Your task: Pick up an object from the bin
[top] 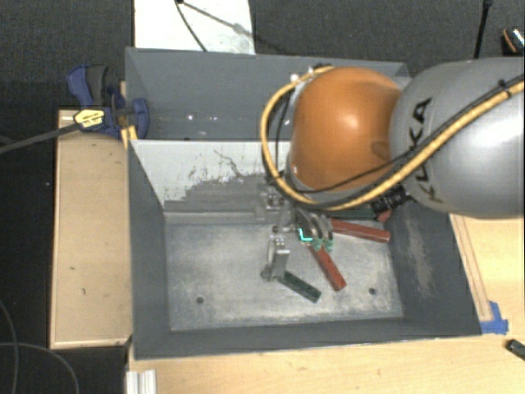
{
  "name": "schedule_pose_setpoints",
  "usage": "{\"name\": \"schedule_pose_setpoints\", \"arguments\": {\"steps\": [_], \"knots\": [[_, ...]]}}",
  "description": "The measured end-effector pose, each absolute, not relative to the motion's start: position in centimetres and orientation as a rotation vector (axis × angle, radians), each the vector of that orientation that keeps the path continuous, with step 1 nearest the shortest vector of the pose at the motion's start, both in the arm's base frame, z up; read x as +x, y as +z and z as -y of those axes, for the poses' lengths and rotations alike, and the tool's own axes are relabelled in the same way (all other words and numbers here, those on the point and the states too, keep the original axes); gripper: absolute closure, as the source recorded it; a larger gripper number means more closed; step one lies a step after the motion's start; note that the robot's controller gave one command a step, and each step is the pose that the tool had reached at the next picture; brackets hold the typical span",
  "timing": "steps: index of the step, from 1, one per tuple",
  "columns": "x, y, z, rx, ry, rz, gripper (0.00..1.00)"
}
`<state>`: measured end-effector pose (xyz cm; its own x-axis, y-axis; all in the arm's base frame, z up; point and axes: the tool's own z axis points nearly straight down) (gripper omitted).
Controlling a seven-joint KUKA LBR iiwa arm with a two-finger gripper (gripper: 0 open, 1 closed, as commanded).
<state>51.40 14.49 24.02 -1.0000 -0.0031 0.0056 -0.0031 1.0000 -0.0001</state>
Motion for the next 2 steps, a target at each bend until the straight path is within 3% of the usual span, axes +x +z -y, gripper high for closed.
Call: {"name": "schedule_pose_setpoints", "arguments": {"steps": [1, 2], "knots": [[51.9, 6.7, -6.3, -0.415, 0.003, 3.109, 0.0], [48.8, 10.0, -5.4, -0.714, 0.0, 3.057, 0.0]]}}
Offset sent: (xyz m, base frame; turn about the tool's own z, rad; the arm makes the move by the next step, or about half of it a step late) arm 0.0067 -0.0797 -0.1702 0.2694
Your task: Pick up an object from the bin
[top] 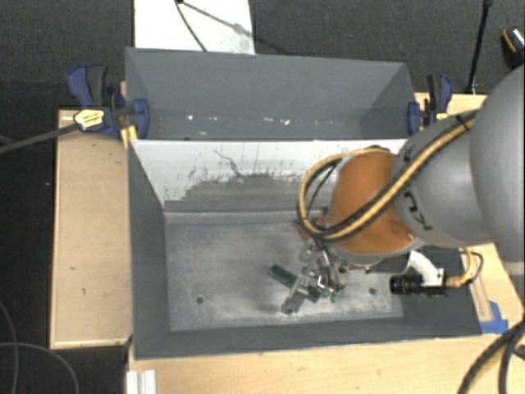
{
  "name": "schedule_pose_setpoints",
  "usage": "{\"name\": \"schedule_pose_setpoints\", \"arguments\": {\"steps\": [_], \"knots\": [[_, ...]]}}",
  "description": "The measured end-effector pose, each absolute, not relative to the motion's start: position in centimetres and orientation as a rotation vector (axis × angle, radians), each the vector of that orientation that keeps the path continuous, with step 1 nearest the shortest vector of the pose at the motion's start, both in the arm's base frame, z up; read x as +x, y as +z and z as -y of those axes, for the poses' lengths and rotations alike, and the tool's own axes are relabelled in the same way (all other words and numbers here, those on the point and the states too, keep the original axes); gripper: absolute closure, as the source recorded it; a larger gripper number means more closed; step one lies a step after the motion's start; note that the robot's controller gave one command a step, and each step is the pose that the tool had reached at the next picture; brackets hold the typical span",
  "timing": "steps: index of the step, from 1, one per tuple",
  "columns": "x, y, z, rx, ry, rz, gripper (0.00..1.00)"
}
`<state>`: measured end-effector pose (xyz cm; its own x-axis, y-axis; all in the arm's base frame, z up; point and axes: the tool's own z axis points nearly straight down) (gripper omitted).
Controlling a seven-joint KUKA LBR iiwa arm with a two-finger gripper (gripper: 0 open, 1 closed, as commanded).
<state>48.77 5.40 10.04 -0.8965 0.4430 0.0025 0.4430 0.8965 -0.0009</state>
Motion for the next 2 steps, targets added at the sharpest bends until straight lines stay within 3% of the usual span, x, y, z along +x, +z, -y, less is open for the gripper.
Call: {"name": "schedule_pose_setpoints", "arguments": {"steps": [1, 2], "knots": [[47.8, 10.1, -6.1, -0.875, 0.001, 3.012, 0.0], [48.1, 6.9, -5.5, -1.059, 0.002, 2.951, 0.0]]}}
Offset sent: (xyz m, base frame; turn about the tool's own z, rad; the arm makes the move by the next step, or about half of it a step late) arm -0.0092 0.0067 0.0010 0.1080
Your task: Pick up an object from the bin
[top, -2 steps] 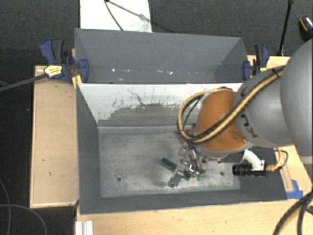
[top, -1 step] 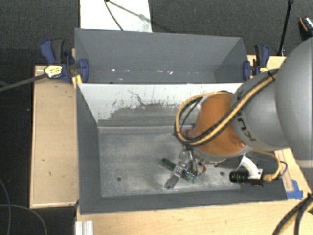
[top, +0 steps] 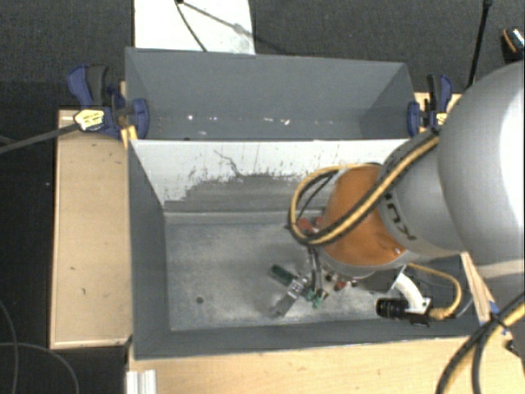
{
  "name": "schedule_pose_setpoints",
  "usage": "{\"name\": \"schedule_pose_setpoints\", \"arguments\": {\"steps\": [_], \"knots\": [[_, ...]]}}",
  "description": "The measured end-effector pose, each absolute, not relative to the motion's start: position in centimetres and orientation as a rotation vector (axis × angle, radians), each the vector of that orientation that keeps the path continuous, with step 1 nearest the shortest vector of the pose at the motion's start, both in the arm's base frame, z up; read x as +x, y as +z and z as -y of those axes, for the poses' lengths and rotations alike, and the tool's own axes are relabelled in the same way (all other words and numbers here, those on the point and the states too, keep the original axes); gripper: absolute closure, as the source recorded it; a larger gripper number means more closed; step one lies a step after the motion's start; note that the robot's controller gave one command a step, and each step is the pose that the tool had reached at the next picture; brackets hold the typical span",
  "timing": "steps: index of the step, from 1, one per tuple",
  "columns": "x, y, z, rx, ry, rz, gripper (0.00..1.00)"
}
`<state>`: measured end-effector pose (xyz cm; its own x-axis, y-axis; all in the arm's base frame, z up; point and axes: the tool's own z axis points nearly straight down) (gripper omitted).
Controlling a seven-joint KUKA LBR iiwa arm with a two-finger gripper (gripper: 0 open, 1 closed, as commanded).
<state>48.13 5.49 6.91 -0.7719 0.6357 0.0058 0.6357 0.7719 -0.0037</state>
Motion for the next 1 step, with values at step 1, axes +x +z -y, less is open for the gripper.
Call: {"name": "schedule_pose_setpoints", "arguments": {"steps": [1], "knots": [[48.08, 6.91, -5.51, -1.061, 0.002, 2.949, 0.0]]}}
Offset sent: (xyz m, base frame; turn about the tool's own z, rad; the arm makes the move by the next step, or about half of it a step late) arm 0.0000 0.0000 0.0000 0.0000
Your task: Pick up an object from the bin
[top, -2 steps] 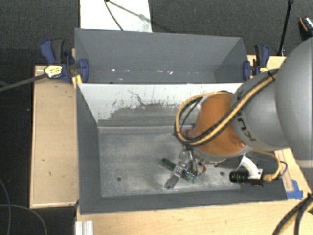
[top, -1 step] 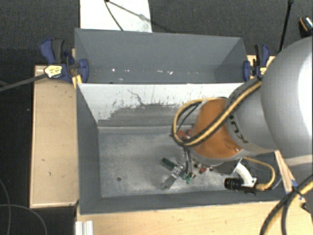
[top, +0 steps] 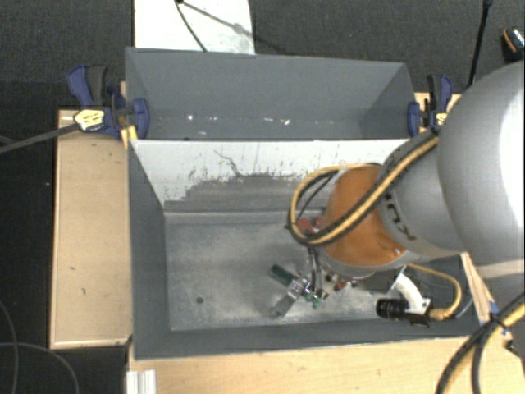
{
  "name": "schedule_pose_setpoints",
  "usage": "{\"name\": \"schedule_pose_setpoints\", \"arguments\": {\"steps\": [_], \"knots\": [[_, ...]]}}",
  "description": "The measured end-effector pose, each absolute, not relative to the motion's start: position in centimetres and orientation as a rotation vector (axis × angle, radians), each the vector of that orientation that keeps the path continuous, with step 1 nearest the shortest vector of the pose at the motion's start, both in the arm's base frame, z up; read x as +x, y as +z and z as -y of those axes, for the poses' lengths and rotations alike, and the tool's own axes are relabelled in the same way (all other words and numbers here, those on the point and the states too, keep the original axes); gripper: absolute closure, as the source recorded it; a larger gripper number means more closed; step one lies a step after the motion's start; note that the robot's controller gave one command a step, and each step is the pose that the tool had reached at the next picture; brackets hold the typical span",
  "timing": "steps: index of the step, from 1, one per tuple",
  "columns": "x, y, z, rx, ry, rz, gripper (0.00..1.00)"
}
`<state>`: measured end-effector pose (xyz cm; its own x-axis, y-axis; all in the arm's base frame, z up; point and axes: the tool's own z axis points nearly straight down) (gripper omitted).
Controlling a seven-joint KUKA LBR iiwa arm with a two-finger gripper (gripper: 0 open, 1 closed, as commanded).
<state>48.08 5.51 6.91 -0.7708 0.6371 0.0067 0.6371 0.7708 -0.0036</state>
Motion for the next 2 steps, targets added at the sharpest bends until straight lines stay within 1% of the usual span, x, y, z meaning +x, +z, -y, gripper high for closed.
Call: {"name": "schedule_pose_setpoints", "arguments": {"steps": [1, 2], "knots": [[48.08, 6.94, -5.54, -1.064, 0.0, 2.948, 1.0], [48.09, 7.73, -5.54, -1.071, -0.001, 2.954, 1.0]]}}
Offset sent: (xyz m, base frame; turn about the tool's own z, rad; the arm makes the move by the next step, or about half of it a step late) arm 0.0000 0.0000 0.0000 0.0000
